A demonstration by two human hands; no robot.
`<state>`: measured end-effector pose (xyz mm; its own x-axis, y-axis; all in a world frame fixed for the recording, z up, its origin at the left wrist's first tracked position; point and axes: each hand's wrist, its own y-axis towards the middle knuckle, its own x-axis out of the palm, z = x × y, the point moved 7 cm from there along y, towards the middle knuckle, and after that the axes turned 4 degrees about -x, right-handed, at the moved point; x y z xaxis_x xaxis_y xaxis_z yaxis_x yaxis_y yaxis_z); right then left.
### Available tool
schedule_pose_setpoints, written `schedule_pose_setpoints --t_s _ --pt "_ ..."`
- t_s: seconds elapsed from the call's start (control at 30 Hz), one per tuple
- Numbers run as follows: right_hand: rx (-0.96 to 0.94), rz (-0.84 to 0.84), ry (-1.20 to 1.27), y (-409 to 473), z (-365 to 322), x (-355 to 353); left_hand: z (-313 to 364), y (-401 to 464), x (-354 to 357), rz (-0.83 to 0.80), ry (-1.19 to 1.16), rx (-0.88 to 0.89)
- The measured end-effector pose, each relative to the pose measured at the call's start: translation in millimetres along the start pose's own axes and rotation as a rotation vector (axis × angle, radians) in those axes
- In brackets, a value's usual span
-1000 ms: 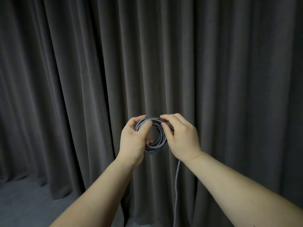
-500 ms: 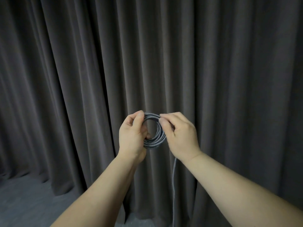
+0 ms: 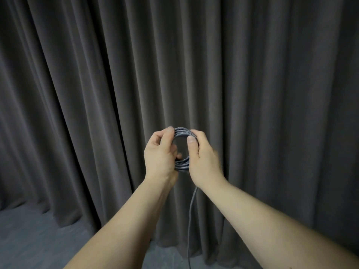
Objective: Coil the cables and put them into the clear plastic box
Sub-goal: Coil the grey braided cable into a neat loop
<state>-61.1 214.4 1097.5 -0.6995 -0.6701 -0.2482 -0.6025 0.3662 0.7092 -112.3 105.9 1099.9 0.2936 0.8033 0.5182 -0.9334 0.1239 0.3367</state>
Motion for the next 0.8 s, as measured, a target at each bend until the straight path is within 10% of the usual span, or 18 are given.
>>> schedule_pose_setpoints --t_s 0.8 --pt "-0.044 0.109 0.216 14.6 10.7 -34.6 -15.2 -15.6 35.6 -0.080 -0.144 -0.074"
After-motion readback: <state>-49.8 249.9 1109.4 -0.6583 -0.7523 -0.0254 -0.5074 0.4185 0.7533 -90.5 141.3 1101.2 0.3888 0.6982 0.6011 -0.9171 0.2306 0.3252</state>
